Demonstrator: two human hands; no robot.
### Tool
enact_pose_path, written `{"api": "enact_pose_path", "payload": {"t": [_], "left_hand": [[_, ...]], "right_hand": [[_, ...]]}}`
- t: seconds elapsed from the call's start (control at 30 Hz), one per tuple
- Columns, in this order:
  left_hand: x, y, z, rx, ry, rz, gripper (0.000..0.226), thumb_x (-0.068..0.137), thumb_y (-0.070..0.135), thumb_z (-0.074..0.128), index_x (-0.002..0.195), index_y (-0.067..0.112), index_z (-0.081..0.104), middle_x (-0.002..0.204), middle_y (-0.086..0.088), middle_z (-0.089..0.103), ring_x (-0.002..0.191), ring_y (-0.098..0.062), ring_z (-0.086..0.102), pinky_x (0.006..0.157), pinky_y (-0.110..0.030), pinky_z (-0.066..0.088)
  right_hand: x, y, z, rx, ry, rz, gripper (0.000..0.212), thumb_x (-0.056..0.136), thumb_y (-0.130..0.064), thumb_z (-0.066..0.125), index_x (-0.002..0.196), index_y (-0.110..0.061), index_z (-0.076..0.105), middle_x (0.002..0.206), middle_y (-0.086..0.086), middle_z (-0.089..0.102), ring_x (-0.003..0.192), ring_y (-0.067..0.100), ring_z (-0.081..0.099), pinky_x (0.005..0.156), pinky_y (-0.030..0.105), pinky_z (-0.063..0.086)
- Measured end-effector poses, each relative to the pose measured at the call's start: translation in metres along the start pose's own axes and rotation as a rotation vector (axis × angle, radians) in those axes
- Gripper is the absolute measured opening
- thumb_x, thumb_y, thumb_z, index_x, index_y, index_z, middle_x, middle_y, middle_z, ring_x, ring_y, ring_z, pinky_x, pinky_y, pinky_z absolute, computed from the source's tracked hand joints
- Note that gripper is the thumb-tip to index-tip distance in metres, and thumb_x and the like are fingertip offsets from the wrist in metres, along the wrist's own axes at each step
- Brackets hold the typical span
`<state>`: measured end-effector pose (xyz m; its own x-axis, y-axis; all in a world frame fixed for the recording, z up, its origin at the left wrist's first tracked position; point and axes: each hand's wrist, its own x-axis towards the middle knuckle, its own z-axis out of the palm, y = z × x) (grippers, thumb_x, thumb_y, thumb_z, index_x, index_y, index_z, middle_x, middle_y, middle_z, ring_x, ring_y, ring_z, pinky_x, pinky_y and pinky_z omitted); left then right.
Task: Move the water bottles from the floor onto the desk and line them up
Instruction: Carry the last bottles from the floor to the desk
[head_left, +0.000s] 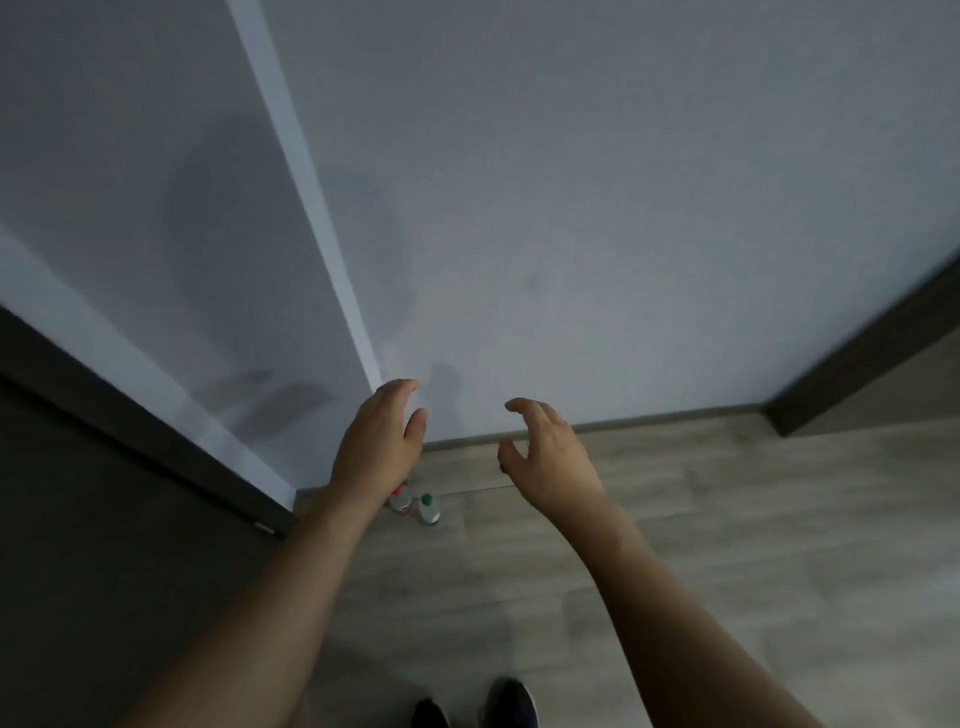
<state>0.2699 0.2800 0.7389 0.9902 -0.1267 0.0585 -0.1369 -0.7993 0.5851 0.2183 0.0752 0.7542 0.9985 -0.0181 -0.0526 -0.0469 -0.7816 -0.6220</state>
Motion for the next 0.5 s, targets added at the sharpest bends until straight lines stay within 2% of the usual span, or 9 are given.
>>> {"api": "enact_pose_path", "payload": {"t": [0.13,0.23,0.37,0.5], "left_hand": [[0.011,-0.026,0.007,0.017,-0.024,-0.022,0.043,0.102,0.027,0.05,0.142,0.012,0.046,0.147,-0.004,0.048,0.135,-0.02,0.045,0.109,-0.035,0.039],[0.027,-0.077,0.037,0.042,-0.014,-0.102,0.04,0.101,0.023,0.053,0.138,0.008,0.051,0.141,-0.007,0.053,0.13,-0.023,0.05,0.102,-0.029,0.037],[0.056,-0.194,0.147,0.006,-0.068,-0.216,0.041,0.099,0.022,0.059,0.136,0.006,0.053,0.14,-0.009,0.056,0.127,-0.024,0.053,0.1,-0.024,0.036],[0.064,-0.326,0.293,-0.029,-0.124,-0.323,0.044,0.097,0.026,0.06,0.136,0.006,0.054,0.139,-0.012,0.056,0.127,-0.027,0.053,0.1,-0.026,0.038]], "right_hand": [[0.023,0.007,0.031,0.03,-0.063,0.01,0.048,0.093,-0.023,0.056,0.14,-0.015,0.047,0.141,0.004,0.051,0.121,0.021,0.053,0.1,0.029,0.041],[0.058,0.028,0.088,0.056,-0.124,0.034,0.046,0.093,-0.023,0.058,0.137,-0.013,0.049,0.137,0.005,0.054,0.12,0.022,0.053,0.098,0.03,0.041],[0.121,0.103,0.226,0.085,-0.207,0.06,0.047,0.093,-0.028,0.058,0.137,-0.016,0.049,0.138,0.002,0.053,0.125,0.02,0.05,0.099,0.026,0.038],[0.164,0.201,0.391,0.106,-0.294,0.08,0.05,0.092,-0.03,0.06,0.139,-0.016,0.048,0.139,0.004,0.053,0.125,0.024,0.052,0.101,0.032,0.041]]}}
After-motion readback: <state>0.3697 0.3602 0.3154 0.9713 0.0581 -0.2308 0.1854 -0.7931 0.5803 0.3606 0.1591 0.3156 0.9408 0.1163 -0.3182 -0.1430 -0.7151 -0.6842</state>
